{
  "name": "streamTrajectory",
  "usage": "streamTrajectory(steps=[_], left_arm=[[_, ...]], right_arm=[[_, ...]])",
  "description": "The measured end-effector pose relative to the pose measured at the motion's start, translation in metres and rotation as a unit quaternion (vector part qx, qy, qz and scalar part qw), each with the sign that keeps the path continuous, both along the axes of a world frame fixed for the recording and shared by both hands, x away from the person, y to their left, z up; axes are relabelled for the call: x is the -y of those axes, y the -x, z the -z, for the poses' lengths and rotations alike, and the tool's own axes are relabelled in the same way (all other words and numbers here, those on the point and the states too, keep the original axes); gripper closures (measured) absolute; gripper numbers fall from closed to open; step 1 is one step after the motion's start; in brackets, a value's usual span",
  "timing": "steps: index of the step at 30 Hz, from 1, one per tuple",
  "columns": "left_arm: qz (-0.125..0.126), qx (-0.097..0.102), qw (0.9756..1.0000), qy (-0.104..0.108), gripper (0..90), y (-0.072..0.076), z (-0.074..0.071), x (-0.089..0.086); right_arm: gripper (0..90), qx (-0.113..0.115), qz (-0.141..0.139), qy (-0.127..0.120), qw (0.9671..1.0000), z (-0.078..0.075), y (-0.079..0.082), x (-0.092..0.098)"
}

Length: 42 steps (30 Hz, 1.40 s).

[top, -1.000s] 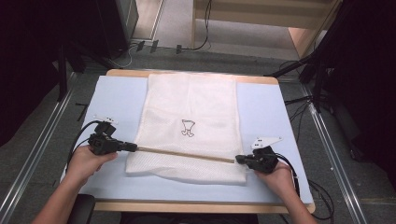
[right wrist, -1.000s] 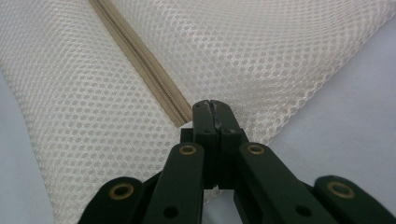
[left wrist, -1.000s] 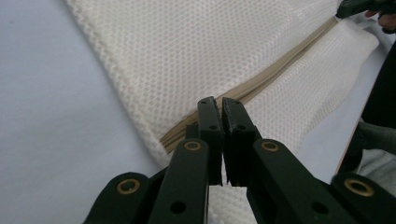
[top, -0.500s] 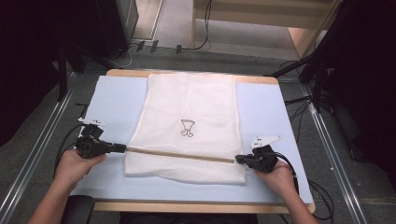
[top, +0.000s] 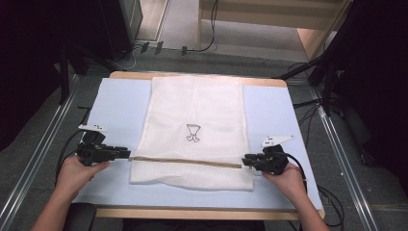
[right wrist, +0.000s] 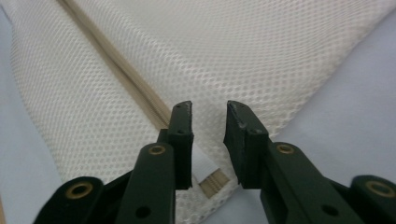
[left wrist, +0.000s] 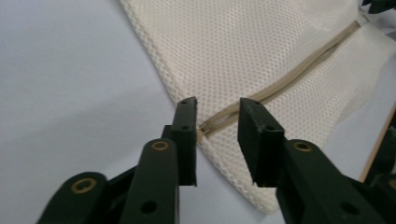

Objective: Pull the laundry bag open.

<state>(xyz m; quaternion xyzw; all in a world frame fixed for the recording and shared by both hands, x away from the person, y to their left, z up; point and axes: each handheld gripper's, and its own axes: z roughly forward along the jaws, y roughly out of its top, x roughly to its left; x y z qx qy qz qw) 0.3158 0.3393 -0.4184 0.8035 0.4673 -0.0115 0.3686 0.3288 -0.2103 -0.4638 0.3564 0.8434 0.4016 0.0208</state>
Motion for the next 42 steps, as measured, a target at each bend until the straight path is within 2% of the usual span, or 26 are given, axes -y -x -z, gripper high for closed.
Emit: streamTrajectory(steps=[6,8,13,17,22,28,42], left_arm=[[-0.022,0.024,0.9994,-0.012,58.5,-0.001,0.000,-0.007],[-0.027,0.028,0.9991,-0.014,58.5,-0.001,0.000,-0.010],[-0.048,0.050,0.9971,-0.032,51.5,-0.003,-0.001,-0.014],[-0.069,0.068,0.9944,-0.043,39.6,-0.005,0.001,-0.018],[-0.090,0.065,0.9927,-0.048,35.4,-0.008,0.003,-0.024],[-0.104,0.061,0.9913,-0.055,33.7,-0.013,0.008,-0.027],[-0.095,0.060,0.9913,-0.069,30.4,-0.016,0.011,-0.021]], right_arm=[[64.4,0.020,0.033,-0.013,0.9992,-0.004,-0.003,0.015],[60.4,0.027,0.043,-0.016,0.9986,-0.005,-0.003,0.018],[51.1,0.042,0.061,-0.012,0.9972,-0.003,-0.006,0.026],[43.9,0.042,0.087,-0.004,0.9953,0.000,-0.009,0.032],[40.1,0.040,0.120,-0.002,0.9919,0.003,-0.012,0.039],[39.4,0.038,0.126,0.001,0.9912,0.005,-0.013,0.041],[38.7,0.033,0.132,0.006,0.9906,0.007,-0.012,0.043]])
